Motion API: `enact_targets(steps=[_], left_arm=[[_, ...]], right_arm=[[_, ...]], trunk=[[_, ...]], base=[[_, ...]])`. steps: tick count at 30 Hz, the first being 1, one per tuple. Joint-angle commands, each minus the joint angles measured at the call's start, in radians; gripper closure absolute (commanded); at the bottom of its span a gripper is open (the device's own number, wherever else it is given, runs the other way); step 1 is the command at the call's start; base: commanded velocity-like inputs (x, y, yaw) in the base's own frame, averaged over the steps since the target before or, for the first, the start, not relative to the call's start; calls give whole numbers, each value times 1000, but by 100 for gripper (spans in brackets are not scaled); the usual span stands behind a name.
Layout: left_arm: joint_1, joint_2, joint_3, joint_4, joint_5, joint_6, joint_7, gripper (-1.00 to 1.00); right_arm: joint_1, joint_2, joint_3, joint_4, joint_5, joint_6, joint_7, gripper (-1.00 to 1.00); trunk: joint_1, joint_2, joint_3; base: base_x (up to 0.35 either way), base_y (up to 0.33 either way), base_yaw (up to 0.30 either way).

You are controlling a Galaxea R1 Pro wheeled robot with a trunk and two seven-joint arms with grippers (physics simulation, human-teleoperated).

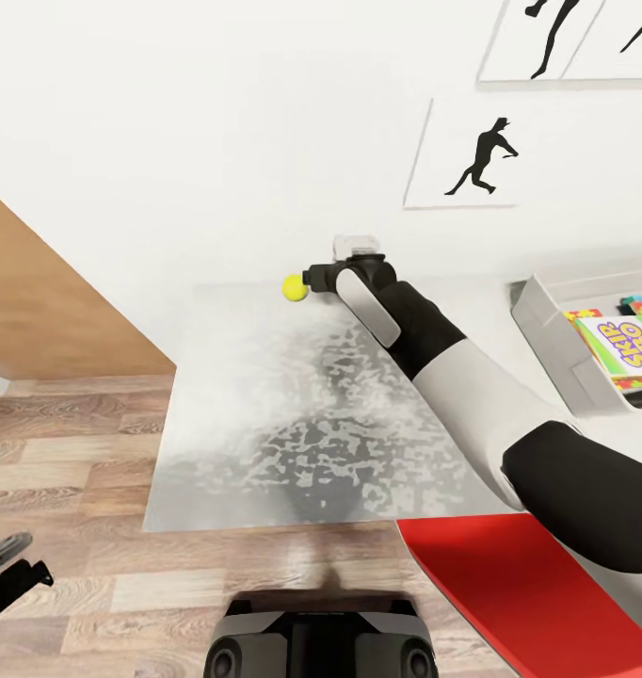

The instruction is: Put all the toys in the child's room - the three board games (two on the bed and one on the table), the two jigsaw puzzles on the table, and the tennis ball on the table - inside the toy box on the table in the child's room.

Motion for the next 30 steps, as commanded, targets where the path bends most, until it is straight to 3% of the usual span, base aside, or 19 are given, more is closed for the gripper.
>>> enact_targets(steps=[1, 2, 3, 7, 10, 19, 30], left_arm=[[13, -13, 0, 15, -81, -3, -72, -100], [17, -18, -1, 25, -121, -5, -113, -100], [24, -27, 0, 54, -186, -10, -187, -100], [33, -41, 2, 146, -278, -38, -312, -100], [36, -44, -1, 176, -301, -63, -344, -100], [37, -46, -5, 190, -311, -79, -372, -100], [38, -47, -10, 191, -310, -114, -374, -100]], right_arm=[[0, 0, 2, 2, -10, -5, -10, -100], [1, 0, 2, 2, -10, -8, -10, -100], [1, 0, 3, 3, -10, -10, -10, -100], [1, 0, 3, 3, -9, -10, -11, -100], [1, 0, 3, 2, -9, -9, -11, -100], [1, -1, -7, 10, -11, -9, -15, -100], [-1, -5, -12, 31, -8, -11, -13, -100]], trunk=[[1, -2, -1], [1, -2, -1], [1, -2, -1], [1, -2, -1], [1, -2, -1], [1, -2, -1], [1, -2, -1]], base=[[0, 0, 0], [0, 0, 0], [0, 50, 0], [0, 179, 0], [0, 291, 0], [7, 307, 0], [97, 72, 0]])
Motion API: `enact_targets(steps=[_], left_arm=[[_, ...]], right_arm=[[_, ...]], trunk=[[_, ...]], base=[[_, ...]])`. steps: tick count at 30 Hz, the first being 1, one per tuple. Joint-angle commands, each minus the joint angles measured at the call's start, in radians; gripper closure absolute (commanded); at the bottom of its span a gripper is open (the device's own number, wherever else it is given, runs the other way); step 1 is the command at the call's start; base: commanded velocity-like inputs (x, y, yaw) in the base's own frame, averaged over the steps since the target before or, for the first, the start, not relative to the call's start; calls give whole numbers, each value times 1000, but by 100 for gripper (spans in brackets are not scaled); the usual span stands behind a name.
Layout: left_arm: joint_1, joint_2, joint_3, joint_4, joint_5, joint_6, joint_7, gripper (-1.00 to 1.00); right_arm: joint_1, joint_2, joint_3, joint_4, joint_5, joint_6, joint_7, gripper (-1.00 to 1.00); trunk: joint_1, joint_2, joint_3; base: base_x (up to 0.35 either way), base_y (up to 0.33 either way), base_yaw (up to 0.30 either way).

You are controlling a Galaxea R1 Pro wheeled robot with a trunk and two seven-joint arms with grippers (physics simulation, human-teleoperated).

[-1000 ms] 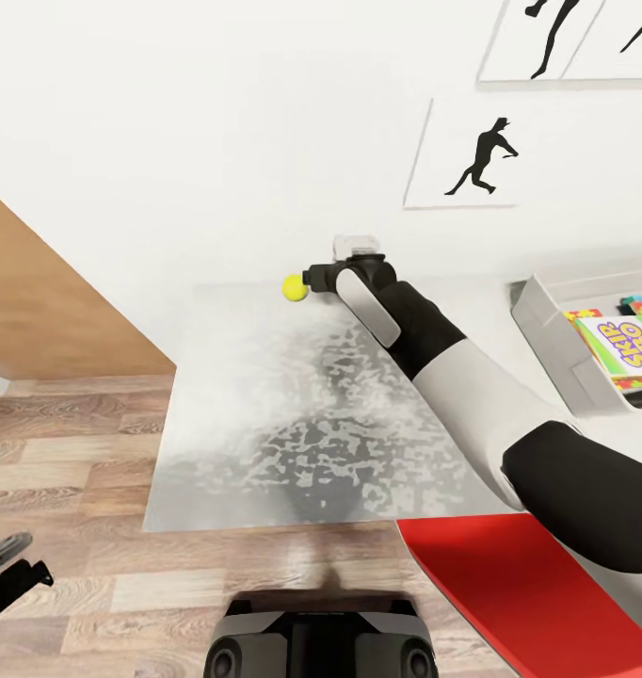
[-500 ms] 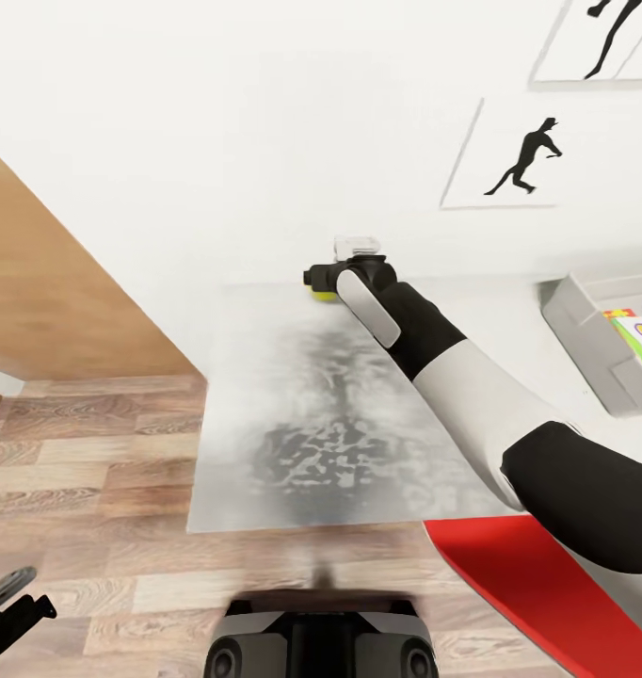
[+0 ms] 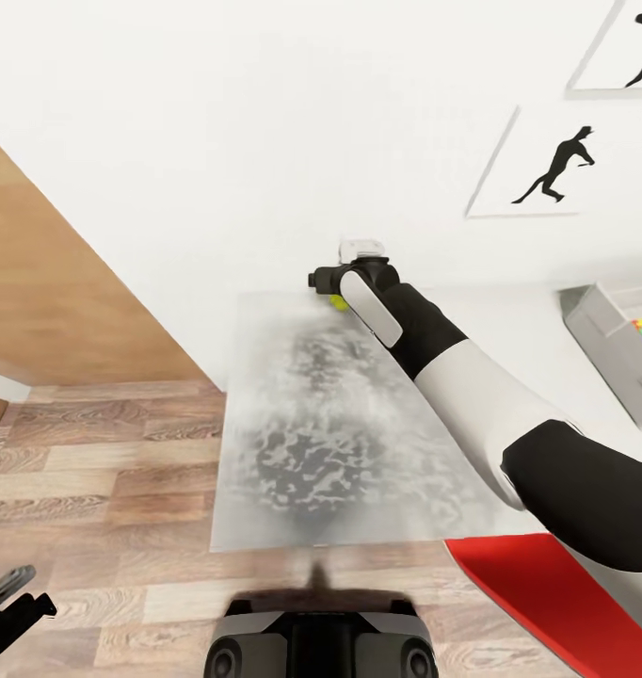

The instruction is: Put all the toys in the child's room - the three board games (two on the bed and one on the table), the two jigsaw puzzles on the table, and the tennis ball on the table - inside the toy box on the table in the child's room.

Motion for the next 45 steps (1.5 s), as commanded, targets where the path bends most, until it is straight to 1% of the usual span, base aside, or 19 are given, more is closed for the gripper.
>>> enact_targets(steps=[1, 4, 7, 8, 9, 10, 14, 16, 19, 26, 41, 45], left_arm=[[-1, 0, 4, -1, 14, 0, 9, -100], [-2, -1, 19, -9, 30, -2, 12, -100], [-3, -7, 22, -12, 34, -2, 11, -100], [-3, -18, 23, -10, 34, -2, 12, -100], [-3, -39, 23, -5, 27, -5, 13, -100], [-3, -51, 23, 0, 23, -6, 14, -100], [-3, -66, 22, 7, 18, -8, 14, -100], [-3, -69, 21, 9, 16, -8, 13, -100], [-3, -71, 20, 10, 15, -8, 13, -100], [-3, -73, 19, 11, 15, -9, 12, -100], [-3, -73, 19, 12, 15, -9, 12, -100], [-3, -73, 19, 12, 16, -9, 12, -100]], right_arm=[[-1, -1, 3, 0, -10, 1, -10, -100], [-1, -1, 3, 9, -11, 0, -9, -100], [-1, -1, 4, 25, -11, -4, -9, -100], [-1, -1, 6, 40, -11, -7, -9, -100], [-1, -1, 7, 56, -10, -11, -8, -100], [-1, -2, 8, 63, -10, -12, -7, -100], [-1, -3, 9, 71, -9, -13, -6, -100], [-1, -4, 9, 74, -9, -14, -6, -100], [-1, -6, 9, 77, -9, -16, -5, -100], [-12, -10, 5, 119, -9, -17, -4, -100], [-12, -21, 8, 127, -6, -18, -3, -100], [-12, -19, 10, 127, -6, -17, 3, -100]], trunk=[[1, -2, -1], [1, -2, -1], [1, -2, -1], [1, -2, -1], [1, -2, -1], [1, -2, -1], [1, -2, -1], [9, -16, -8], [20, -37, -17], [47, -86, -39], [105, -191, -86], [105, -191, -86]], base=[[275, 16, 0], [165, 9, 0], [64, 3, 0], [32, 2, 0], [17, 1, 0], [11, 1, 0], [6, 0, 0], [2, 0, 0], [0, 0, 0], [0, 0, 0], [0, 0, 0], [0, 0, 0]])
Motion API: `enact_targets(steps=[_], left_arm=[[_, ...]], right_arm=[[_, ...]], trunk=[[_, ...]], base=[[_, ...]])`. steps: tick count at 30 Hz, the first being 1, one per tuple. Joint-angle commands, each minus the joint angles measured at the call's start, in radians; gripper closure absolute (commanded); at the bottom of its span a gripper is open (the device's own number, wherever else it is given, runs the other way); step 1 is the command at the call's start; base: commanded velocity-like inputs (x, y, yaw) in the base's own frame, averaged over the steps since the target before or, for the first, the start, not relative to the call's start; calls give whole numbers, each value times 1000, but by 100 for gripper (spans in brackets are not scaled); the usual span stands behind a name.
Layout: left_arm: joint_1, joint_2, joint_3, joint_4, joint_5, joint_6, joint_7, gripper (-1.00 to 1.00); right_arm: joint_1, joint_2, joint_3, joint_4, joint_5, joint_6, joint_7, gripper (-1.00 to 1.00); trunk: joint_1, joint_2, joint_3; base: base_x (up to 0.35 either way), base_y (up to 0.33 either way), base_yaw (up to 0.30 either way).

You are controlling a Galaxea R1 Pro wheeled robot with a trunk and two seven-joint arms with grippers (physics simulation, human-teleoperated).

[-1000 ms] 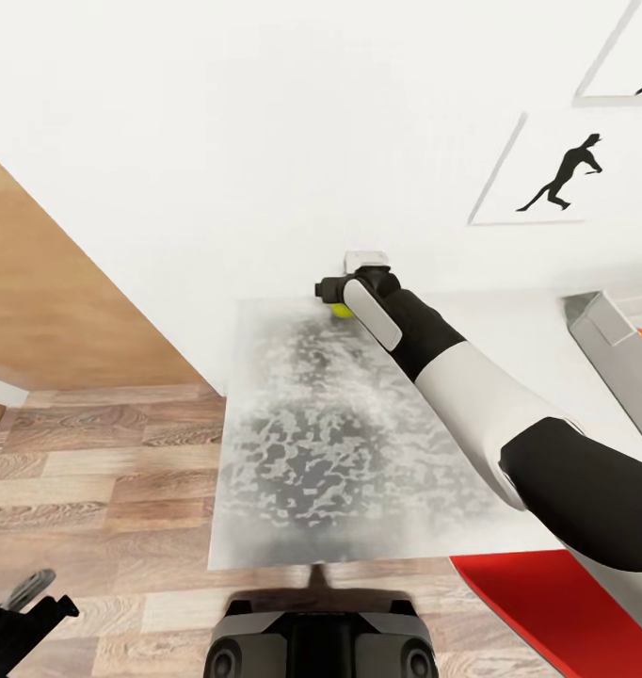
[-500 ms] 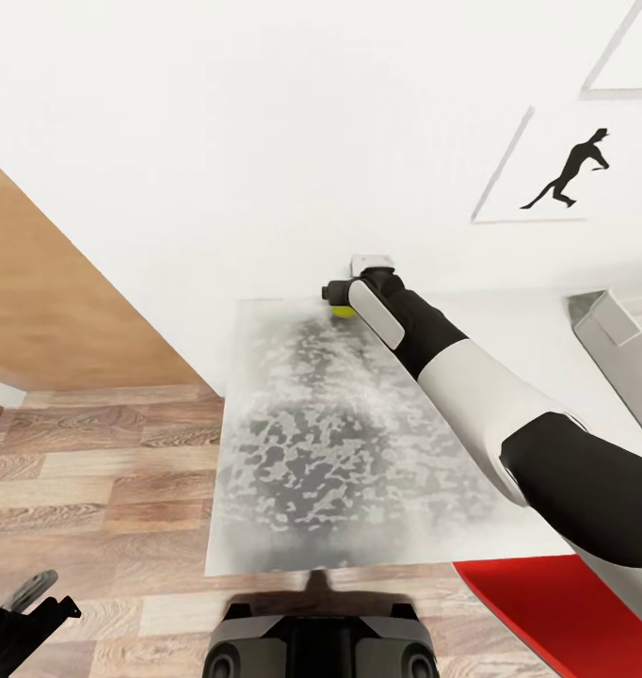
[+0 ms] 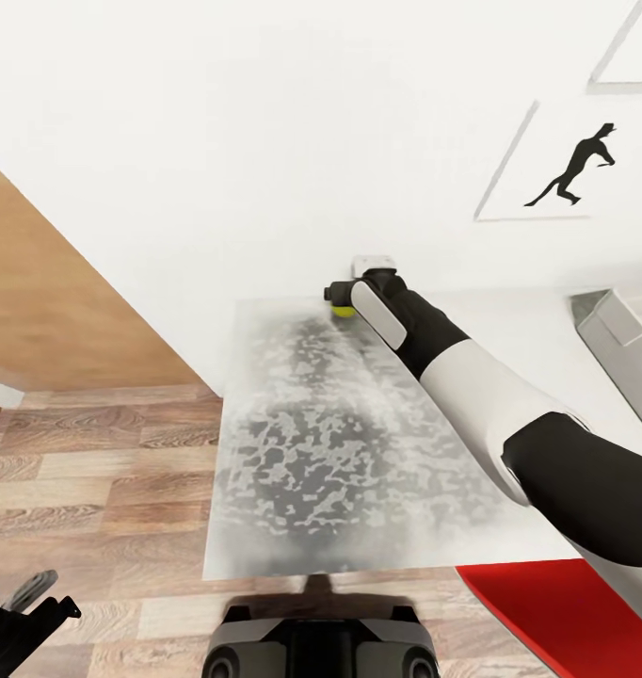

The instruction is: Put all the toys in the child's room - the three board games (two on the bed and one on the table), the two jigsaw puzzles on the table, and the tennis ball on the table - inside the toy box on the table in the child's room.

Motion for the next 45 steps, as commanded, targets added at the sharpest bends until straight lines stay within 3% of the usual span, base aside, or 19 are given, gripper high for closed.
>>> enact_targets(steps=[1, 8, 26, 40, 41, 45], left_arm=[[0, 0, 1, -2, 11, 2, 10, -100], [0, 0, 0, -2, 11, 2, 11, -100], [0, 0, 0, -2, 10, 1, 21, -100], [0, 0, 2, -2, 11, 2, 21, -100], [0, -1, 2, -2, 12, 2, 20, -100], [0, -1, 1, -2, 12, 2, 19, -100]], right_arm=[[-1, 1, 5, -1, -10, 1, 11, -100], [-5, 0, 6, 3, -11, 0, 76, -100], [-2, -12, 3, 31, -7, -29, 84, -100], [5, -9, 7, 49, -6, -34, 85, -100], [6, -8, 8, 50, -5, -34, 85, 100], [6, -9, 6, 50, -6, -33, 85, 100]], trunk=[[0, -1, -1], [0, -1, -1], [66, -120, -54], [66, -120, -54], [66, -120, -54], [66, -120, -54]], base=[[0, 0, 0], [0, 0, 0], [0, 0, 0], [0, 0, 0], [0, 0, 0], [0, 0, 0]])
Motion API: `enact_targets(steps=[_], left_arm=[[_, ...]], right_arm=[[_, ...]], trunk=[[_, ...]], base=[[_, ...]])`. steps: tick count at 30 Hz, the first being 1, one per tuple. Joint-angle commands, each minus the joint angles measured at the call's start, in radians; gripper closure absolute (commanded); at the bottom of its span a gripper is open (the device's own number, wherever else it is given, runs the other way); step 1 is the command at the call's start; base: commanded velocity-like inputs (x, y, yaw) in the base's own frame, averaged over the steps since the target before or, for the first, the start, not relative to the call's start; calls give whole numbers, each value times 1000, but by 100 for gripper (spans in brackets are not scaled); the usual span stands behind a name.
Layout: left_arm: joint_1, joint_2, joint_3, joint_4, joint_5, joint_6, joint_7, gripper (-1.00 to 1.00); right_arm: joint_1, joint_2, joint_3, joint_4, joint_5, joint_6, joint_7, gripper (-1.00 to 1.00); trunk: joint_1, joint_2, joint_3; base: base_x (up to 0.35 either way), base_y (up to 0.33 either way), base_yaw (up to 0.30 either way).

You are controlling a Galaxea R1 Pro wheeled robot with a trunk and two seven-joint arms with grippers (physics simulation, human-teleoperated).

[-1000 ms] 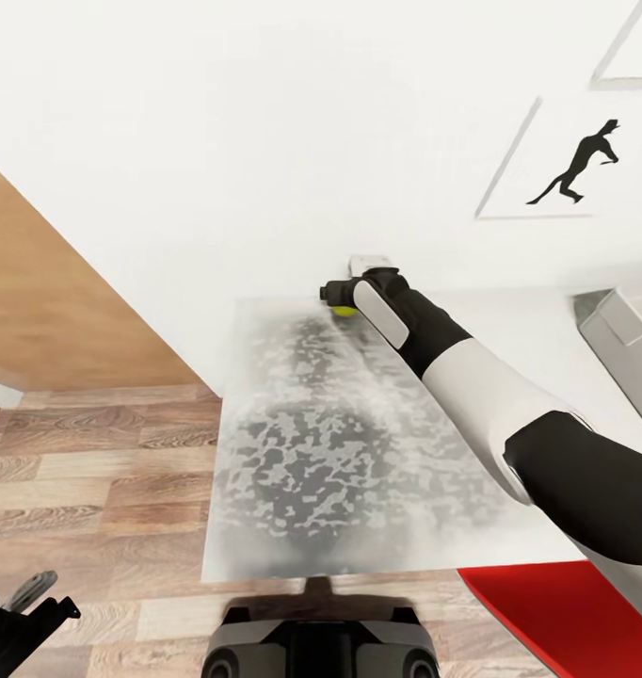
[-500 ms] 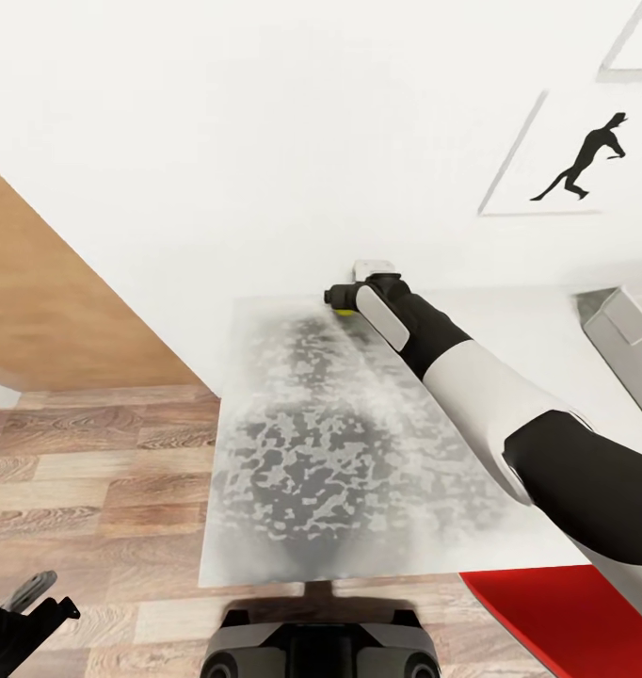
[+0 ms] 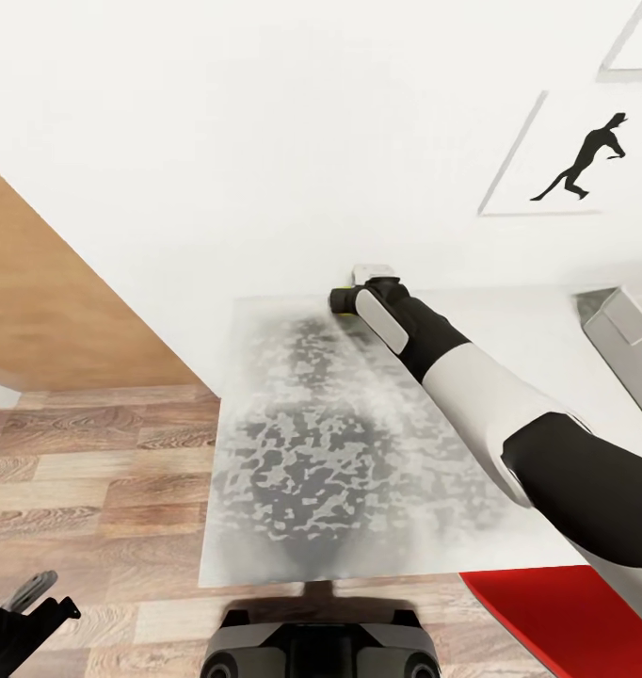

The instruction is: Put all the toys in the child's room - the three board games (two on the bed and one on the table), the two jigsaw puzzles on the table, and the tennis ball on the table - inside the toy box on the table in the child's room.

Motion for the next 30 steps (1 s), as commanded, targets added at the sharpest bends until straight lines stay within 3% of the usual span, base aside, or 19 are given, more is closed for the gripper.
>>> enact_targets(steps=[1, 5, 8, 11, 17, 22, 27, 30], left_arm=[[0, 0, 1, -1, 11, 2, 10, -100], [0, -4, 0, -1, 15, 2, 5, -100], [0, -42, 0, -1, 11, 1, 3, -100], [0, -58, -2, -1, 10, 0, 3, -100], [0, -65, 2, -1, 12, 0, 0, -100], [0, -72, 1, -1, 13, 0, 0, -100], [0, -76, 0, -2, 11, 0, 0, -100], [0, -76, 1, -3, 11, 0, 0, -100]], right_arm=[[-1, -1, 6, -1, -12, 0, -10, 100], [-2, -2, 6, -2, -12, -1, -10, 100], [-1, -4, 6, -10, -12, -2, -10, 100], [2, -7, 6, -27, -12, -1, -11, 100], [5, -41, 6, -112, -12, 12, -16, 100], [16, -51, 5, -160, -12, 26, -21, 100], [102, -90, -5, -345, -13, 191, -35, 100], [146, -112, -18, -441, -16, 265, -80, 100]], trunk=[[0, -1, -1], [0, -1, -1], [0, -1, -1], [0, -1, -1], [0, -1, -1], [0, -1, -1], [0, -1, 2], [0, -1, 5]], base=[[0, 0, 0], [0, 0, 0], [0, 0, 0], [0, 0, 0], [0, 0, 0], [0, 0, 0], [0, 0, -38], [0, 0, -84]])
